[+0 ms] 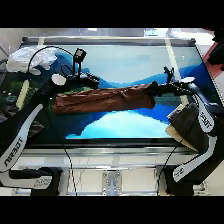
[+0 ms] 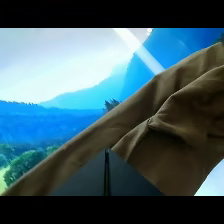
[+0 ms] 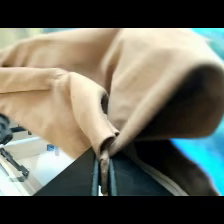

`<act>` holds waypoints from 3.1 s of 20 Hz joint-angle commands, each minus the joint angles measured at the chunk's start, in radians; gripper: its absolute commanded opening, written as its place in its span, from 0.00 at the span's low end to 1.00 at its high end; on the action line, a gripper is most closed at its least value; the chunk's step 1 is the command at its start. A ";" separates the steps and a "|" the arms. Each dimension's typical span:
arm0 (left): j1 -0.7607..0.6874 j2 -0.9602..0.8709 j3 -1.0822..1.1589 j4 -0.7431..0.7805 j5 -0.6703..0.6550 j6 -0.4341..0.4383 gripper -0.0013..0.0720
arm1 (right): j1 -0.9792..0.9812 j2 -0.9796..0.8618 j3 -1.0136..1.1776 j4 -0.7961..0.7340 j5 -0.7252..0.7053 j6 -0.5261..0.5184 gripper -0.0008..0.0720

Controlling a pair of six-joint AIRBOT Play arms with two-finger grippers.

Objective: Fold the shirts.

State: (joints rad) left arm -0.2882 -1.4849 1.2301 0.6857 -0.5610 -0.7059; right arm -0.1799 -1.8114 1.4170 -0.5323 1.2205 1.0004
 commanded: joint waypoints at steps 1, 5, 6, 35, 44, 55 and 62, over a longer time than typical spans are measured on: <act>-0.001 -0.116 0.001 0.029 -0.030 -0.227 0.02 | 0.013 0.055 0.051 -0.018 0.042 0.049 0.04; -0.014 -0.262 0.001 0.056 -0.130 -0.349 0.03 | 0.039 0.143 0.095 -0.080 0.053 0.106 0.04; -0.024 -0.285 0.001 0.055 -0.141 -0.353 0.03 | 0.050 0.162 0.112 -0.103 0.061 0.117 0.04; 0.115 0.020 0.499 0.815 -0.532 -0.637 0.03 | 0.895 0.048 0.347 -0.206 -0.646 0.570 0.07; 0.114 0.020 0.499 0.799 -0.562 -0.638 0.03 | 0.822 0.068 0.361 -0.357 -0.664 0.520 0.75; 0.114 -0.002 0.498 0.786 -0.551 -0.637 0.04 | 0.504 0.007 0.197 -0.472 -0.271 0.624 0.76; 0.114 -0.002 0.498 0.777 -0.559 -0.634 0.62 | 0.515 -0.197 0.194 -0.095 -0.249 0.425 0.86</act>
State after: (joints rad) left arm -0.1749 -1.4860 1.7275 1.4651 -1.1156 -1.3430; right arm 0.3370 -1.9427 1.6161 -0.7979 0.9565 1.5105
